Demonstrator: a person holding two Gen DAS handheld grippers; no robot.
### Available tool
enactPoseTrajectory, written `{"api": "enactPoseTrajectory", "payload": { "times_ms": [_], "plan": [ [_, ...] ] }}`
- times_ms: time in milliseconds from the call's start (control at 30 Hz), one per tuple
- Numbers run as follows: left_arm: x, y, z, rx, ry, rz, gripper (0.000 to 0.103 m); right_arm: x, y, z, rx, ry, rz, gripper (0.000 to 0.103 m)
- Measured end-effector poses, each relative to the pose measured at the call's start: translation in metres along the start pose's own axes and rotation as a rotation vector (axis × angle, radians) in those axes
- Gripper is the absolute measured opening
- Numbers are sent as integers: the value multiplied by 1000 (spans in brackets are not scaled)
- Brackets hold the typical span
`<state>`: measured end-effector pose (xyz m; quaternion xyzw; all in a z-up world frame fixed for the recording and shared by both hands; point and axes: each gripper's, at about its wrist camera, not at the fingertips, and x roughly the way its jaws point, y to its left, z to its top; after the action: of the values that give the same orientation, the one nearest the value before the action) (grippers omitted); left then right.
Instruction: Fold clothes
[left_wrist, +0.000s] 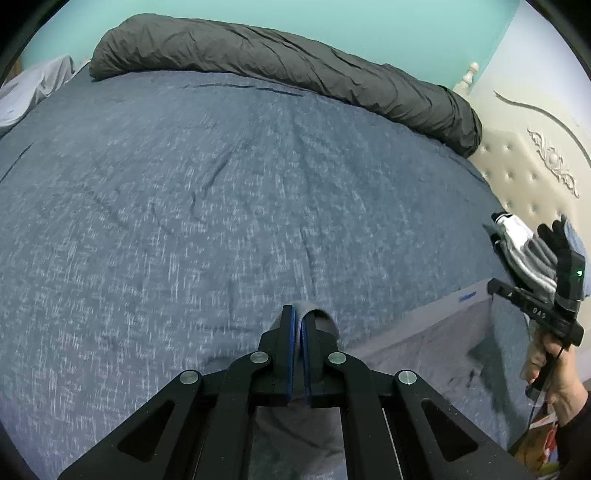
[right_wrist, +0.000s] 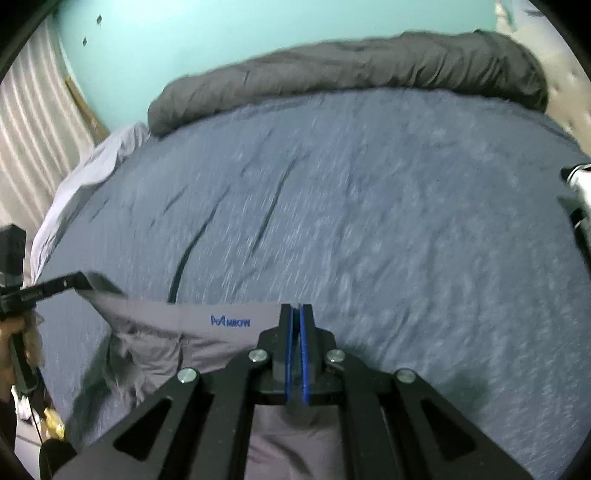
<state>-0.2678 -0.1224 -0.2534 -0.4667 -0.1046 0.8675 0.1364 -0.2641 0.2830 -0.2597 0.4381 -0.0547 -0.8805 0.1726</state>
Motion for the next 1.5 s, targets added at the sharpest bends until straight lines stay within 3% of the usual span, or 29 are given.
{"api": "enactPoseTrajectory", "payload": {
  "times_ms": [233, 500, 733, 833, 900, 967, 1033, 1167, 1267, 1500],
  "plan": [
    [29, -6, 34, -13, 16, -19, 3, -1, -12, 22, -6, -61, -60, 3],
    [70, 5, 65, -120, 53, -47, 3, 17, -31, 47, -12, -97, -114, 3],
    [114, 20, 73, -193, 97, -26, 3, 57, -42, 51, -16, -76, -150, 3],
    [133, 24, 70, -193, 127, -11, 4, 79, -46, 45, -19, -29, -167, 3],
    [139, 27, 68, -201, 131, -6, 11, 92, -50, 40, -10, 1, -174, 3],
    [136, 32, 67, -216, 118, -6, 45, 100, -55, 36, 12, 17, -178, 3],
    [131, 36, 67, -224, 102, -8, 60, 103, -60, 35, 32, 20, -170, 3],
    [116, 39, 68, -202, 72, -17, 62, 103, -63, 33, 53, 14, -156, 4],
    [114, 39, 64, -203, 90, -30, 72, 104, -57, 34, 35, 20, -155, 4],
    [116, 31, 64, -176, 118, 16, 72, 106, -41, 35, -8, 34, -152, 4]
  ]
}}
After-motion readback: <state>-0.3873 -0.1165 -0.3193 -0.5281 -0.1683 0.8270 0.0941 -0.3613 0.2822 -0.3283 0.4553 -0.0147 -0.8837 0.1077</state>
